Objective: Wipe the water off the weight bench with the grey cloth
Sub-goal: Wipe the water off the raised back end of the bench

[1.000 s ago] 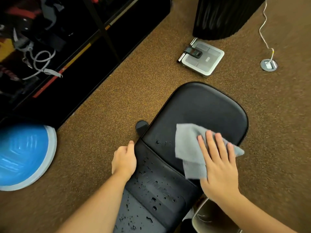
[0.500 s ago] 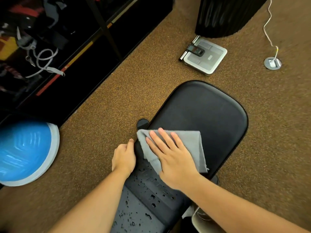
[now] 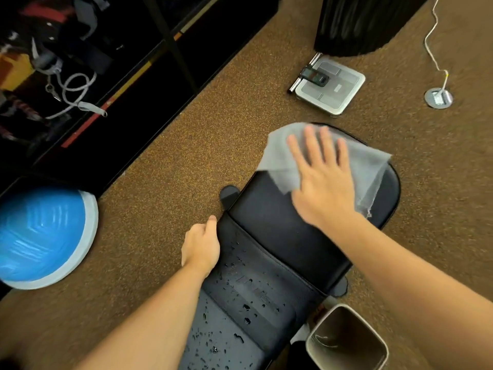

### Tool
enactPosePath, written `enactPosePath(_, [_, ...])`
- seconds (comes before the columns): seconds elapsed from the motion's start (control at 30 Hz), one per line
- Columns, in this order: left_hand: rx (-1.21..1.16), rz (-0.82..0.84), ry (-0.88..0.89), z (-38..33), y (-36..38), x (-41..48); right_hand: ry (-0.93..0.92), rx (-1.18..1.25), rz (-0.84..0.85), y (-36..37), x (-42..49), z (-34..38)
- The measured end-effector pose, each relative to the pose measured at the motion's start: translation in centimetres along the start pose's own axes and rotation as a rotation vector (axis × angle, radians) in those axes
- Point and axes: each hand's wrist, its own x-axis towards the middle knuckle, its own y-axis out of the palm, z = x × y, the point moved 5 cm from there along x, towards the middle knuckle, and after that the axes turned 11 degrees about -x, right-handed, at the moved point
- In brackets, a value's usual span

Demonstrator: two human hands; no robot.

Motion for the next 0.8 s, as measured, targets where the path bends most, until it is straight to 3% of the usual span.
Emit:
enactPosePath(0.13, [-0.003, 0.008, 0.007, -0.4, -0.1, -0.2, -0.478, -0.019, -0.019, 2.0, -8.5, 5.4])
enactPosePath(0.23, [-0.002, 0.007, 0.009, -0.2, -0.2, -0.3, -0.547, -0.003, -0.047, 3.2, -14.1, 3.3])
enactPosePath(0.4, [0.007, 0.005, 0.017, -0.2, 0.0, 0.1, -0.333, 0.096, -0.09, 3.7, -13.4, -7.6])
enactPosePath(0.63, [0.006, -0.004, -0.003, -0.6, -0.1, -0.2, -0.014, 0.227, -0.226, 1.4, -8.7, -8.6])
enactPosePath(0.7, [-0.005, -0.005, 0.005, -0.8, -0.1, -0.4, 0.144, 0.247, -0.154, -0.1, -6.1, -8.9])
enactPosePath(0.8, [-0.014, -0.012, 0.016, -1.0, -0.2, -0.5, 0.453, 0.331, 0.114, -0.6, -1.4, -10.1])
